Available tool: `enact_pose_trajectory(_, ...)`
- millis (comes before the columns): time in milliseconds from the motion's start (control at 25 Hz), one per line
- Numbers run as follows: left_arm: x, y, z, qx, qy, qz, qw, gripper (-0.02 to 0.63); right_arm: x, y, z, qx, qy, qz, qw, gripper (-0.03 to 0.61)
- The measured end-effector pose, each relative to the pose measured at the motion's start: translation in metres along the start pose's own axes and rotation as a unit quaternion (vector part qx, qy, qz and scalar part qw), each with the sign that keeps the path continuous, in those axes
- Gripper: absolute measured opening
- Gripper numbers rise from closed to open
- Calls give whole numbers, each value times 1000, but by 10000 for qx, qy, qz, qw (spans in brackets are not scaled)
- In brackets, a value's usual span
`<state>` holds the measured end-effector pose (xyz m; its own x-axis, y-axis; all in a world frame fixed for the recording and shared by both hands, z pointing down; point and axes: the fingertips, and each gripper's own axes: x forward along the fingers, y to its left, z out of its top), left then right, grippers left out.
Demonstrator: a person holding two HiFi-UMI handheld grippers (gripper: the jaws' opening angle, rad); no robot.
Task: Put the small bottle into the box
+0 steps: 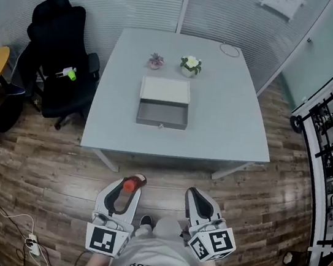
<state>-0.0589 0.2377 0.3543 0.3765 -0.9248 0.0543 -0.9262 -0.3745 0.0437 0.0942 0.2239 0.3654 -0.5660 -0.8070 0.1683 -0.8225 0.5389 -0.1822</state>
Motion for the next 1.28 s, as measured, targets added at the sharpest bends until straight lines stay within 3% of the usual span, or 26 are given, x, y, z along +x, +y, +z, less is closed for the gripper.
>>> enact_pose_trajectory(400, 30, 14, -4, -32, 68, 138, 9999, 147, 29, -27, 0, 80, 84, 25, 9999, 26)
enact_pose_trajectory(920, 132, 35, 12, 14, -11, 431, 9991, 147, 113, -101, 27, 52, 167, 338, 9993, 26)
enact_pose_trajectory(1280, 174, 50, 15, 112, -89, 778, 9969, 147, 150, -140, 38, 26, 232, 542, 9983, 26)
